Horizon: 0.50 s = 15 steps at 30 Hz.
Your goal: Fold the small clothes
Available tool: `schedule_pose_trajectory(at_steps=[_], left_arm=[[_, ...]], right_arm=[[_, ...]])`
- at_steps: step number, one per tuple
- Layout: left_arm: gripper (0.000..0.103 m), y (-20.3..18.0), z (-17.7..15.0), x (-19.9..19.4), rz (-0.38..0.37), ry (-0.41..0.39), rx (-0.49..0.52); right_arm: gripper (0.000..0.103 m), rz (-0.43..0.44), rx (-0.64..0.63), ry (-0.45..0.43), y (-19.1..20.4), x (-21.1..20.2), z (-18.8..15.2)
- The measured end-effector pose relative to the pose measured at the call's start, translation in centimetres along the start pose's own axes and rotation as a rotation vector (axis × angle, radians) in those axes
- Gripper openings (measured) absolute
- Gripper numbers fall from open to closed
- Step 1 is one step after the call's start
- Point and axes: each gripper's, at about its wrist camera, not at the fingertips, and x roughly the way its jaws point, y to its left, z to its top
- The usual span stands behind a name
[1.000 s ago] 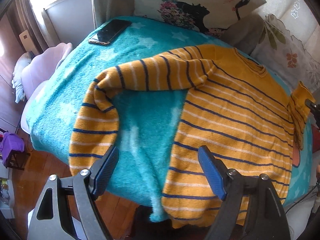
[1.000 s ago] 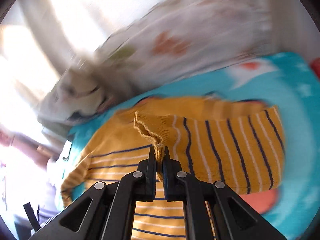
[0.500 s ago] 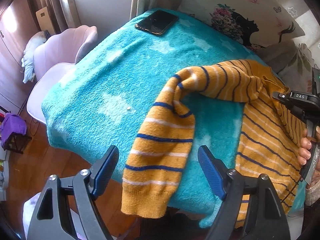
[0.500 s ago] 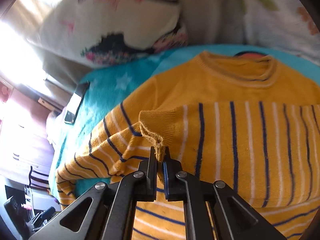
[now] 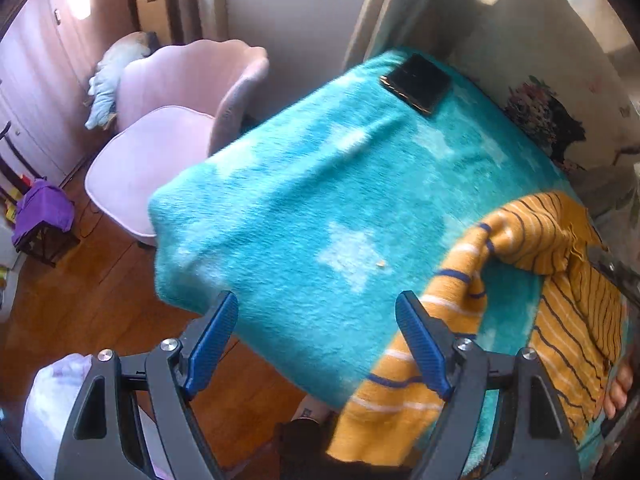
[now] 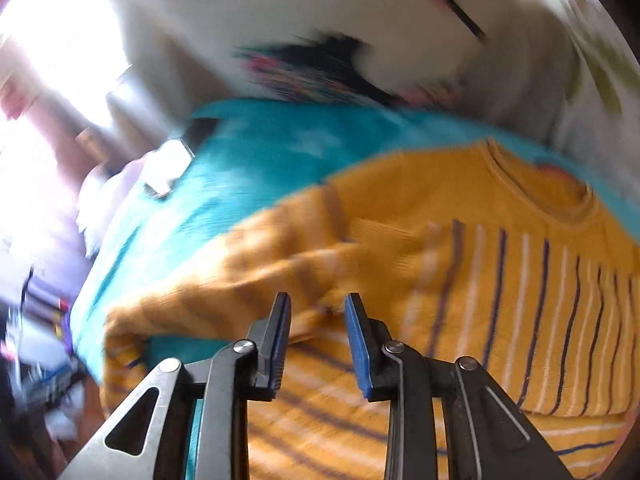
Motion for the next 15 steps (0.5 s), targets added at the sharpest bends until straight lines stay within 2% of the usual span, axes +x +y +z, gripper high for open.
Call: schedule_pose_trajectory(at_steps=[2, 4, 7, 9, 13, 15], left_arm=[[0.08, 2.5, 0.4, -0.2, 0.026, -0.009, -0.061], [0.08, 5.0, 0.4, -0.5, 0.042, -0.011, -0.122], [0.08, 8.0, -0.2, -0.9, 0.067, -0.017, -0.193], [0.08, 9.5, -0.9, -1.3, 0.077, -0.018, -0.223], [0.08, 11.2, -2.3, -1.3, 0.08, -0.007, -0.259], [0.08, 11.5, -2.6, -1.0, 0.072, 0.003, -0.27]], right_arm=[[0.041, 0.103, -0.125, 0.035, 4.5, 0.0, -0.8], [0.041, 0.203, -0.304, 0.091, 10.1, 0.5, -2.6], [0.047, 0.272, -0.56, 0.154, 17.2, 1.4, -6.1], [0.058, 0.248, -0.72, 0.17, 20.7, 2.3, -8.8], [0.06, 0.187, -0.928, 0.214, 25.0, 5.0, -12.8], [0.06, 0.077, -1.003, 0.213, 25.4, 6.5, -14.4]])
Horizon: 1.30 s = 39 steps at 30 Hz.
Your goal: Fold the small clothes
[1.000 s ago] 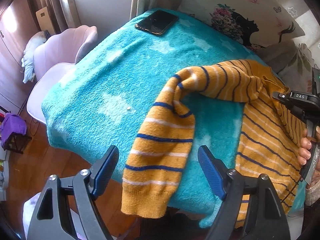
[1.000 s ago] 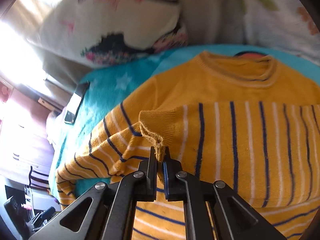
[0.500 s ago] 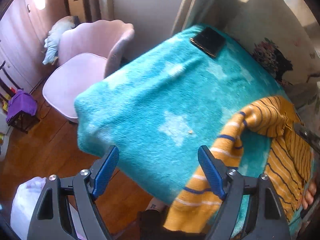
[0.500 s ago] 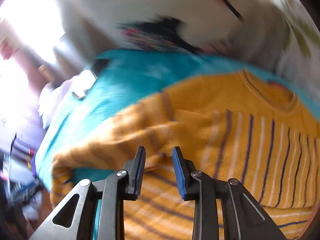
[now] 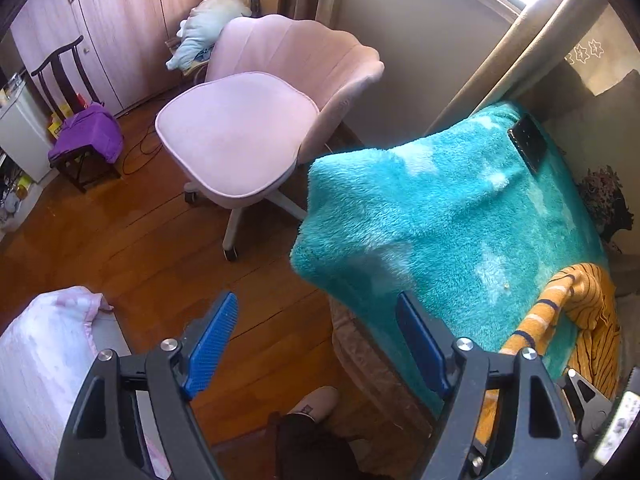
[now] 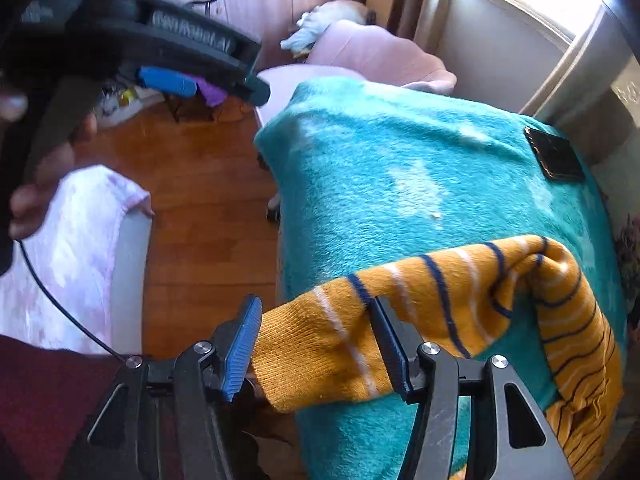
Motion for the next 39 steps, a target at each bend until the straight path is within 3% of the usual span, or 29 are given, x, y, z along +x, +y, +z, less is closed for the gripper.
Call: schedule_pose_trajectory(at_steps=[1, 2, 3, 5, 9, 12, 15, 19, 24, 26, 29, 31, 33, 34, 39], left_arm=[[0.08, 0.1, 0.0, 0.1, -0.004, 0.003, -0.003], [0.08, 0.2, 0.0, 0.1, -0.008, 0.003, -0.004], [0.08, 0.2, 0.0, 0.1, -0.012, 0.001, -0.002], [0.08, 0.0, 0.3, 0.1, -0.016, -0.005, 0.005], [0.08, -1.4, 1.2, -0.1, -0.049, -0.021, 0.029], [0.08, -3.7, 1.5, -0.4, -0.081, -0.035, 0.077], [0.08, -6.7, 1.5, -0.7, -0.119, -0.043, 0.137], [0.08, -11.0, 0.6, -0.9, -0.165, -0.037, 0.217], [0.08, -16.0, -1.6, -1.9, -0.202, -0.032, 0.319], [0.08, -18.0, -2.8, -2.4, -0.211, -0.031, 0.361], [0.08, -21.0, -4.6, -3.0, -0.221, -0.023, 0.417], [0.08, -22.9, -5.9, -3.6, -0.232, -0.022, 0.451], [0.08, -24.8, -7.2, -4.3, -0.241, -0.027, 0.483], [0.08, -25.6, -7.8, -4.5, -0.244, -0.028, 0.496], [0.08, -30.2, -10.9, -5.2, -0.275, -0.019, 0.554]], right_arm=[[0.056, -0.041, -0.016, 0.017, 0.2, 0.7, 0.0], [0.042, -0.069, -0.017, 0.001, 0.2, 0.6, -0.1], [0.023, -0.053, 0.007, -0.007, -0.4, 0.0, -0.2], [0.006, 0.046, 0.12, -0.03, -2.7, -1.9, -0.2], [0.006, 0.142, 0.353, -0.152, -8.6, -6.5, 0.3], [0.006, 0.226, 0.589, -0.301, -15.3, -11.6, -1.1], [0.006, 0.248, 0.831, -0.45, -21.8, -16.9, -6.2], [0.007, 0.138, 1.143, -0.579, -28.9, -22.0, -16.8], [0.007, -0.099, 1.444, -0.522, -33.1, -23.5, -31.5], [0.007, -0.198, 1.505, -0.442, -33.2, -23.2, -36.2], [0.012, -0.412, 1.538, -0.213, -32.8, -22.3, -41.8], [0.013, -0.436, 1.549, -0.171, -32.6, -22.7, -44.3], [0.033, -0.424, 1.57, -0.207, -31.7, -23.8, -46.6], [0.036, -0.424, 1.573, -0.222, -31.4, -24.2, -47.3], [0.036, -0.33, 1.527, -0.283, -30.8, -24.5, -48.8]])
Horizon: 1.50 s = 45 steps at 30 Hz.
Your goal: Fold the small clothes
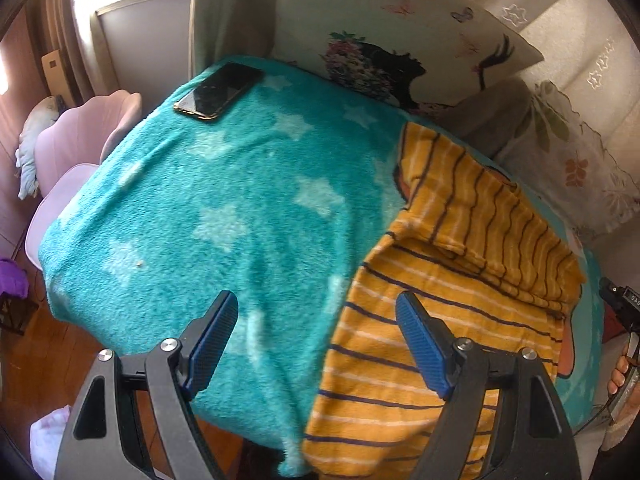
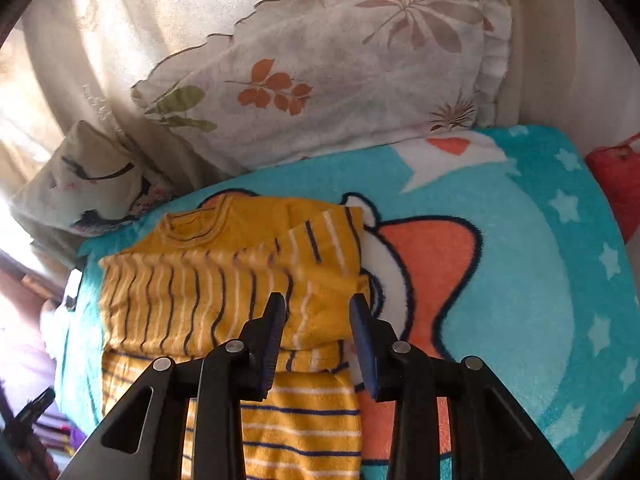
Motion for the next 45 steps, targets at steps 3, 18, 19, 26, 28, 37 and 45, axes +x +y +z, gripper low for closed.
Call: schedule_pose_trajectory(at_steps=[3, 18, 19, 26, 28, 37, 45], left_arm=[[0.08, -3.1, 0.0, 0.7, -0.003, -0.005, 0.052], [0.078, -12.7, 5.5, 14.1, 0.023, 0.128, 0.293], [0.072, -12.6, 5.8, 14.8, 0.019, 0.145, 0.297], [0.068, -9.9, 4.8, 12.3, -0.095, 0.162, 0.297], [0.069, -8.5, 3.8, 11.7, -0.113, 0.182, 0.285], [0.07, -1.7, -2.7, 9.1, -0.252, 0.265, 0.147], [0.069, 1.8, -9.8, 5.0, -0.415, 0.278, 0.031]], right_arm=[[0.036, 0.076, -0.056, 0.038, 0.8, 1.1, -0.4], [0.035, -0.069, -0.138, 0.163, 4.0, 13.6, 2.2], [0.035, -0.073, -0.115, 0.155, 3.8, 13.1, 2.3], [0.041, -0.049, -0.037, 0.132, 1.5, 7.3, -1.4], [0.041, -0.071, 0.004, 0.162, -0.2, 6.3, -4.0], [0.041, 0.213, 0.233, 0.288, -3.8, 3.7, -14.7], [0.043, 0.42, 0.332, 0.37, -3.3, 2.1, -21.8]])
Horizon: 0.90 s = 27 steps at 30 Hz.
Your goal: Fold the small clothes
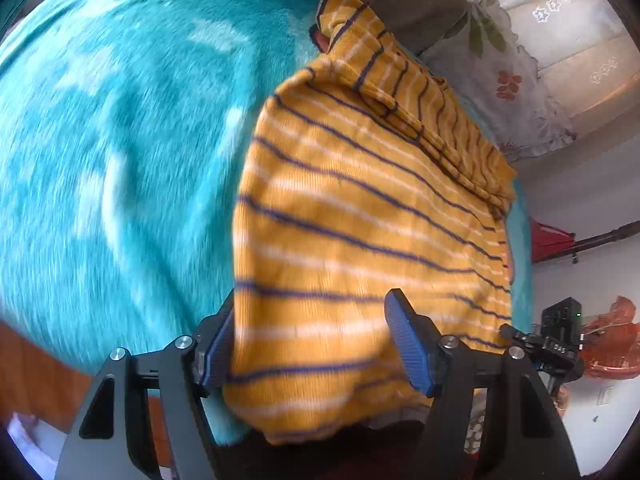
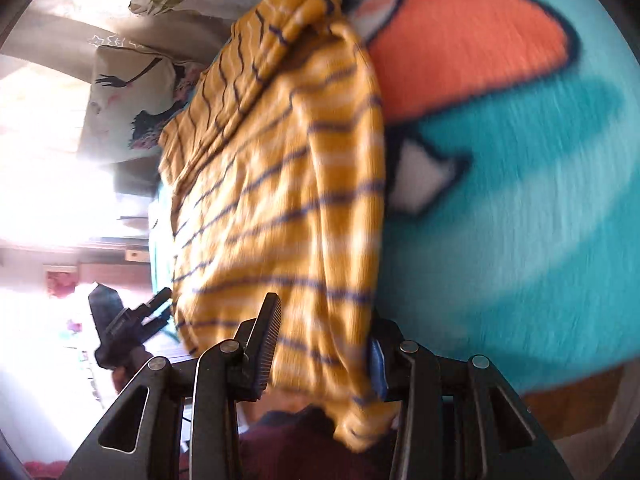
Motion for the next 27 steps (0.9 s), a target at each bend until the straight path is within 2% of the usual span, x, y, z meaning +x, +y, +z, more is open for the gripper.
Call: schedule_pose_trajectory(at_steps=[4, 7, 10, 12, 19, 20, 21, 22, 23, 24, 27], left_arm=[[0.069, -0.2, -3.1, -0.7, -0.043, -0.031, -0.033], [0.069, -0.4, -4.3, -0.5, -0.014, -0.038, -0.023], [0.069, -0.3, -5.0, 0.4, 0.057, -0.02, 0.001], [0.069, -0.2, -5.5, 0.9, 0.074, -0.011, 0.012], [0.071, 0.4, -6.4, 3.2, 0.069, 0.014, -0.041], [0.071, 0.6, -6.7, 3.2, 0.061, 0.015, -0.061], [0.059, 0.8, -6.8, 3.1, 0.052, 0.013, -0.083], [0.032, 0.9, -7.0, 2.9, 0.033, 0.017, -0.108], [0.018, 1.0, -7.1, 2.8, 0.013, 0.029, -0.129], [0.009, 1.0, -7.3, 2.4, 0.005, 0.03, -0.146], [0.009, -0.7, -7.8, 0.2, 0.035, 0.0, -0.133]], right_arm=[[0.042, 0.01, -0.017, 0.02, 0.0, 0.0, -2.0], [0.042, 0.002, -0.032, 0.044, -0.2, 0.1, -2.7], [0.042, -0.048, -0.075, 0.079, 0.0, 0.7, -3.5], [0.043, -0.075, -0.094, 0.108, 0.1, 1.7, -4.0], [0.043, -0.127, -0.146, 0.193, -0.1, 3.7, -5.5], [0.039, -0.134, -0.159, 0.197, 0.0, 3.7, -5.6], [0.025, -0.135, -0.166, 0.202, 0.1, 3.8, -5.5], [0.017, -0.131, -0.173, 0.216, 0.1, 3.7, -5.6], [0.013, -0.13, -0.18, 0.233, 0.3, 3.8, -5.5], [0.012, -0.131, -0.193, 0.252, 0.5, 3.7, -5.6], [0.011, -0.122, -0.246, 0.301, 1.7, 2.9, -5.7]])
